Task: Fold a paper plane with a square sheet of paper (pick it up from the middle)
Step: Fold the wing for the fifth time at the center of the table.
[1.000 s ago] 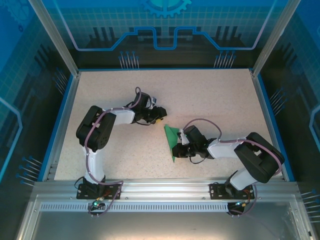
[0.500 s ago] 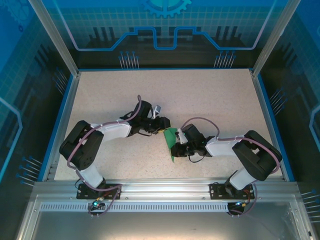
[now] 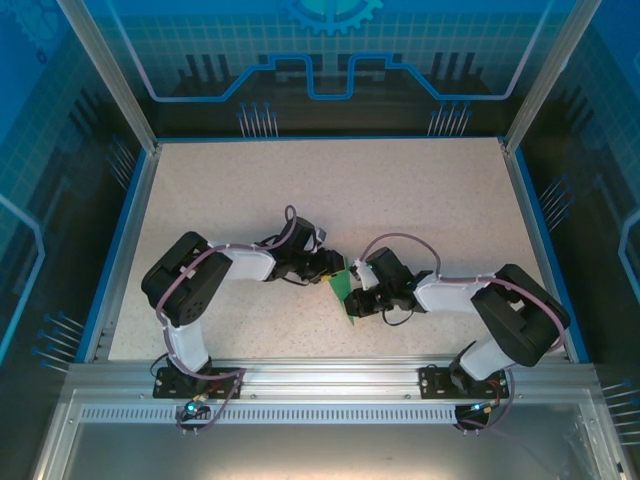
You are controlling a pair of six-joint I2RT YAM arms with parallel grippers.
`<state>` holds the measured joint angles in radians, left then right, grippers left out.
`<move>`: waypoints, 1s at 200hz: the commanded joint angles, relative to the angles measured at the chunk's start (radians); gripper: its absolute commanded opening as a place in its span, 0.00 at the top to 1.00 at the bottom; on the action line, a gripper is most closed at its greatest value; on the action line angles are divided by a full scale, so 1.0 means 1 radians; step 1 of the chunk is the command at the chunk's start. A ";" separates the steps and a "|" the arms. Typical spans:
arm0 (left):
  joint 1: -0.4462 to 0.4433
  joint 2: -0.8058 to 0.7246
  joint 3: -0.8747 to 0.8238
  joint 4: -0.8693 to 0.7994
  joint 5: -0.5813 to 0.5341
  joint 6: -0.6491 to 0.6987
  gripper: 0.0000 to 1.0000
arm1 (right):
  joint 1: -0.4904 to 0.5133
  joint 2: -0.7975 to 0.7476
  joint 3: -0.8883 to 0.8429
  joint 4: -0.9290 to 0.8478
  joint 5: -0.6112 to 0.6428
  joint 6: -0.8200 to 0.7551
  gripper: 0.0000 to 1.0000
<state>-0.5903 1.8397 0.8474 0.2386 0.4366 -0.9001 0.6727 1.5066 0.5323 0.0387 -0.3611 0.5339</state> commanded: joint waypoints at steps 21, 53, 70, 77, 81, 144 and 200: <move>-0.002 0.003 -0.034 0.033 -0.027 -0.013 0.57 | -0.015 -0.087 0.040 -0.088 -0.065 0.049 0.78; -0.003 0.005 -0.025 0.034 -0.026 -0.013 0.57 | 0.002 -0.061 0.074 -0.055 -0.038 0.115 0.77; -0.004 0.008 -0.019 0.032 -0.024 -0.014 0.57 | 0.002 -0.013 0.105 -0.058 -0.018 0.119 0.78; -0.004 0.009 -0.019 0.034 -0.024 -0.017 0.57 | 0.002 0.013 0.118 -0.055 -0.024 0.124 0.79; -0.003 0.009 -0.019 0.033 -0.024 -0.017 0.57 | 0.001 0.027 0.123 -0.049 -0.032 0.126 0.80; -0.006 0.018 -0.013 0.020 -0.028 -0.013 0.57 | -0.008 0.159 0.086 -0.076 -0.044 0.118 0.82; -0.005 0.024 -0.005 -0.021 -0.059 -0.014 0.58 | -0.009 0.091 0.005 -0.062 -0.124 0.103 0.78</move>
<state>-0.5930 1.8397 0.8341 0.2661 0.4232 -0.9176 0.6621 1.6054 0.5976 0.0788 -0.4358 0.6468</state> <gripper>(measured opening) 0.421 0.214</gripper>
